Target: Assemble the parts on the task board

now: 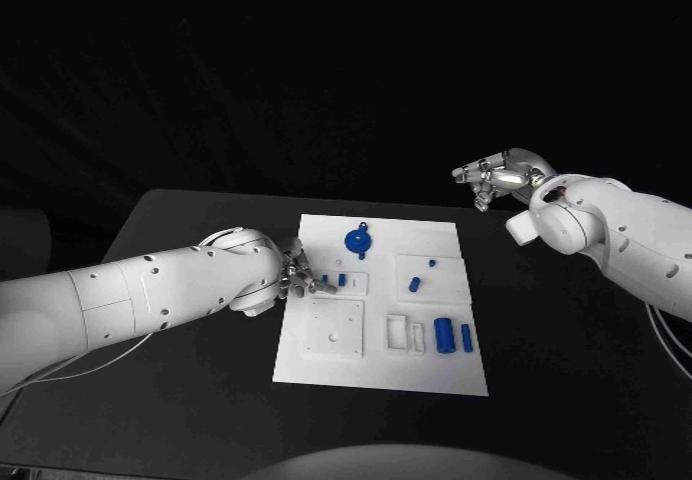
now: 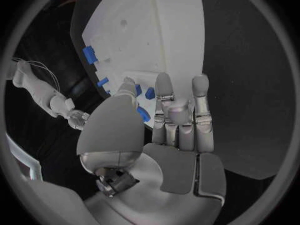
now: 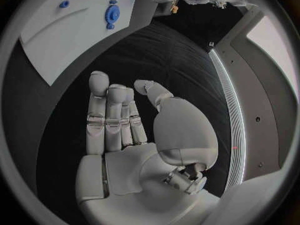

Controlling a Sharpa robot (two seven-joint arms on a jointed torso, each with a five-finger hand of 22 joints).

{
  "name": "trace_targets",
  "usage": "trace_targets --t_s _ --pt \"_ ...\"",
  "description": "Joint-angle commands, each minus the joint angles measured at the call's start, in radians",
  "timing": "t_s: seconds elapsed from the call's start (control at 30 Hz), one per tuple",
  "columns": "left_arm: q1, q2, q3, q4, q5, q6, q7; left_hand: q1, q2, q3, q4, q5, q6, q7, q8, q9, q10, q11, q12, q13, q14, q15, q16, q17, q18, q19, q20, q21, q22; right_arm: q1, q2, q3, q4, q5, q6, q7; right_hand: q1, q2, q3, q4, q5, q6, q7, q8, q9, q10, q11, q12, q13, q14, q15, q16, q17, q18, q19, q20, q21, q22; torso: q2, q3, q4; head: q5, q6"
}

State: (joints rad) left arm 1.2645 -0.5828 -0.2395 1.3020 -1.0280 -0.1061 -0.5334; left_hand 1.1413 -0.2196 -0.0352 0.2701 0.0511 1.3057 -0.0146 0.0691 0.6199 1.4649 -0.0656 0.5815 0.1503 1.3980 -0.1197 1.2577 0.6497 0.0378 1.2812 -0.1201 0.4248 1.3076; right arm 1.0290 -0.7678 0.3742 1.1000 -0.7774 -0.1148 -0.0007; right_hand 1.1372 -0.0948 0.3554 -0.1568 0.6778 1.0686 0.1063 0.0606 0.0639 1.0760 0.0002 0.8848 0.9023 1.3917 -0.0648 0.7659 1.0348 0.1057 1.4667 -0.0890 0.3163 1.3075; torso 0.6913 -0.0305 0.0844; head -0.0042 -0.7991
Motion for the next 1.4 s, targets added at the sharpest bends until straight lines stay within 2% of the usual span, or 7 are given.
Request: trace_targets --t_s 0.03,0.2,0.3,0.37,0.7,0.9,1.4 --pt "0.002 -0.003 0.001 0.006 0.035 0.023 0.02 0.01 0.001 -0.004 -0.003 -0.003 -0.03 0.015 -0.003 -0.027 0.044 0.01 -0.006 0.002 -0.008 0.002 -0.004 -0.005 -0.011 -0.002 -0.007 -0.005 0.012 -0.003 0.001 0.001 -0.001 0.002 0.016 0.002 0.0 0.004 0.006 0.001 0.007 -0.001 0.003 0.001 -0.001 -0.006 0.001 0.0 -0.002 -0.008 0.001 -0.005 -0.001 0.017 0.035 0.007 -0.004 0.0 0.0 -0.0002 -0.0001 0.001 0.002" --pt "0.009 -0.025 0.002 0.017 0.066 0.043 0.082 0.052 0.032 0.018 -0.042 0.0 -0.064 0.03 -0.005 -0.096 0.023 0.019 -0.034 -0.002 -0.04 0.006 -0.041 -0.068 -0.016 -0.01 -0.008 -0.025 0.011 -0.006 -0.001 0.001 0.0 0.003 0.016 0.003 0.001 0.003 0.006 0.0 0.007 -0.002 0.003 0.001 -0.001 -0.006 0.001 0.0 -0.002 -0.008 0.001 -0.005 -0.002 0.017 0.035 0.007 -0.005 0.0 0.0 0.0006 -0.0005 0.0 0.005" --pt "0.024 -0.044 0.005 0.024 0.088 0.088 0.141 0.179 0.127 0.058 -0.162 0.268 -0.162 0.058 0.002 -0.155 -0.089 0.038 -0.106 -0.027 -0.115 0.026 -0.135 -0.126 -0.025 -0.058 0.004 -0.082 -0.02 -0.006 -0.002 0.001 0.0 0.005 0.014 0.005 0.001 0.002 0.007 0.0 0.006 -0.004 0.004 0.001 -0.001 -0.008 0.002 -0.002 -0.003 -0.01 0.002 -0.007 -0.003 0.018 0.034 0.007 -0.016 -0.003 0.001 0.0004 -0.0012 -0.003 0.01" --pt "0.039 -0.057 0.007 0.026 0.097 0.109 0.178 0.229 0.162 0.064 -0.218 0.317 -0.16 0.062 0.012 -0.194 -0.1 0.034 -0.124 -0.035 -0.108 0.028 -0.154 -0.147 -0.024 -0.059 0.007 -0.103 -0.038 -0.007 -0.002 0.001 0.0 0.007 0.012 0.006 0.002 0.001 0.009 -0.001 0.004 -0.01 0.006 0.001 -0.001 -0.016 0.004 -0.015 -0.013 -0.019 0.004 -0.012 -0.005 0.019 0.025 0.009 -0.052 -0.012 0.001 0.0007 -0.0023 -0.004 0.013" --pt "0.122 -0.085 0.011 0.009 0.198 0.094 0.449 0.286 0.22 0.163 -0.377 0.231 -0.157 0.106 -0.004 -0.431 -0.179 0.097 -0.435 -0.089 -0.145 0.088 -0.518 -0.364 0.012 -0.116 0.064 -0.255 -0.149 -0.009 -0.001 0.001 -0.003 0.043 -0.004 0.034 0.011 -0.005 0.014 -0.014 -0.006 -0.02 0.01 0.0 -0.001 0.0 0.007 -0.117 -0.174 -0.053 0.01 -0.071 -0.084 0.013 0.008 0.015 -0.168 -0.092 0.0 0.0006 -0.0002 -0.012 0.034" --pt "0.135 -0.051 0.012 -0.014 0.178 0.026 0.602 0.247 0.22 0.155 -0.368 0.01 -0.245 0.102 -0.009 -0.506 -0.217 0.127 -0.52 -0.089 -0.124 0.109 -0.599 -0.399 0.021 -0.111 0.089 -0.292 -0.183 -0.01 0.006 0.0 -0.006 0.046 -0.025 0.055 0.016 -0.004 0.021 -0.024 -0.007 -0.021 0.013 0.001 -0.001 0.005 0.011 -0.178 -0.283 -0.08 0.015 -0.1 -0.14 0.007 -0.001 0.019 -0.218 -0.148 0.0 -0.0003 -0.0007 -0.017 0.042" --pt "0.117 0.097 0.006 -0.157 -0.124 -0.131 0.689 0.283 0.188 0.153 -0.403 0.079 -0.272 0.129 0.0 -0.553 -0.353 0.164 -0.521 -0.09 -0.076 0.116 -0.666 -0.393 0.042 -0.058 0.095 -0.338 -0.228 -0.01 0.026 0.0 -0.004 0.02 -0.044 0.078 0.021 0.003 0.014 -0.044 -0.02 -0.023 0.015 0.001 -0.001 -0.006 0.015 -0.159 -0.378 -0.103 0.019 -0.076 -0.204 0.005 -0.002 0.023 -0.237 -0.185 0.002 0.0012 -0.0013 -0.014 0.063"
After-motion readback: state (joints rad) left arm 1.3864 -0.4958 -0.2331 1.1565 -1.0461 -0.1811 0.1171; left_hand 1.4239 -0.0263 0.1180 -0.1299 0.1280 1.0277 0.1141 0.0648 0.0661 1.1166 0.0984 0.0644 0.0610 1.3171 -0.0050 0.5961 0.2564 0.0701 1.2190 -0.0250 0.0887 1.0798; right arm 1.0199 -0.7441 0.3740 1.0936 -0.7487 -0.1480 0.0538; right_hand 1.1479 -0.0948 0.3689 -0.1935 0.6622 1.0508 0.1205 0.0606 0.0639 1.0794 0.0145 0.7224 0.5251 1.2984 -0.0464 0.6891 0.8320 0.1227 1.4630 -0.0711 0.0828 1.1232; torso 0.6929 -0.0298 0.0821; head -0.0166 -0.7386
